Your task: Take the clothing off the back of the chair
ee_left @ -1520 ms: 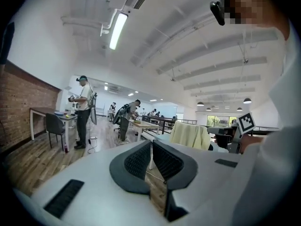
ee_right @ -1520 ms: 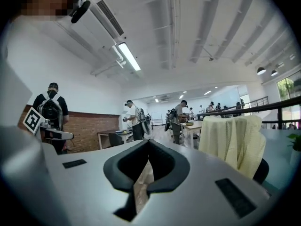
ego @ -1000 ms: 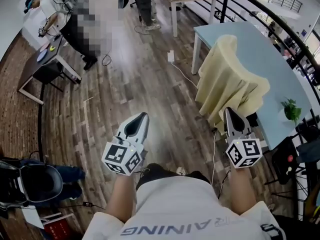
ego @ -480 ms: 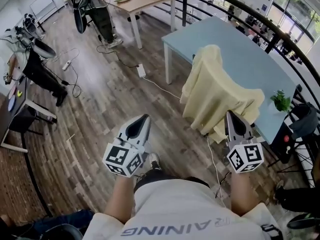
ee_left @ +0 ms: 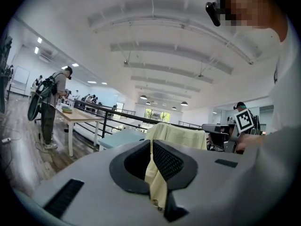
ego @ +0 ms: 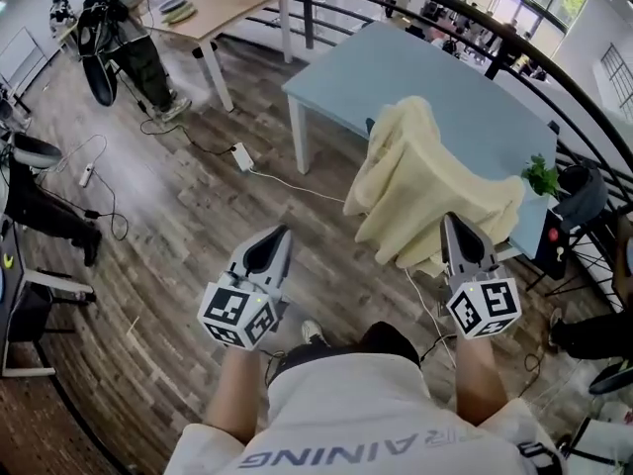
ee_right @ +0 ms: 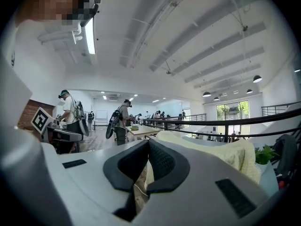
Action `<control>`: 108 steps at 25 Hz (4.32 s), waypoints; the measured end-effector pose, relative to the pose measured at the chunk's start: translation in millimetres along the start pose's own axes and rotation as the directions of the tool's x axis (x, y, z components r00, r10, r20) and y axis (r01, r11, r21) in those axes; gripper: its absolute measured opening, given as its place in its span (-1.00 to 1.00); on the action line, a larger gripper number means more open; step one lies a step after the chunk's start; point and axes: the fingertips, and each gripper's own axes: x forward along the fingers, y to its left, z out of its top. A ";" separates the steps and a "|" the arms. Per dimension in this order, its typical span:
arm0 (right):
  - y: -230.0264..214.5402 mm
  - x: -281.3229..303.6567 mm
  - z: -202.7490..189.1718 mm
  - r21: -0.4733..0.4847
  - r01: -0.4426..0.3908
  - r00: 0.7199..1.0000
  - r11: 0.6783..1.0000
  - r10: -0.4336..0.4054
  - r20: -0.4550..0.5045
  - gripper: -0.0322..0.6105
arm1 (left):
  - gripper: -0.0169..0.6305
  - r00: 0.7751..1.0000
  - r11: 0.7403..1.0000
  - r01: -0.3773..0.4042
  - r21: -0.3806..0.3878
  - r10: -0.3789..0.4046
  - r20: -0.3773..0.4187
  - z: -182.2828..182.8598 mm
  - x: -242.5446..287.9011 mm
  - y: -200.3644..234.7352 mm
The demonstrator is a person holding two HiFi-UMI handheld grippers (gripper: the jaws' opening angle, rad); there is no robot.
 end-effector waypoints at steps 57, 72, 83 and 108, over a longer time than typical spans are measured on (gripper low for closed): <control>-276.4 5.3 -51.0 0.561 -0.091 0.985 0.823 0.159 -0.073 -0.79 | -0.80 0.277 0.460 0.809 -0.365 -0.846 -0.455 22.0 441.2 -51.9; -267.7 -39.8 -11.6 0.440 0.448 0.854 0.778 -0.519 0.047 -0.80 | -0.81 0.714 0.724 0.688 0.048 -0.663 -0.225 70.6 411.8 -34.9; -220.6 -83.6 19.6 0.387 0.378 0.865 0.841 -0.469 0.175 -0.80 | -0.81 0.844 0.835 0.536 0.123 -0.534 -0.047 114.4 306.2 -44.9; -96.4 -131.7 21.7 0.305 0.241 0.942 0.921 -0.298 0.155 -0.80 | -0.81 0.964 0.950 0.258 0.176 -0.264 0.010 84.7 74.3 -39.6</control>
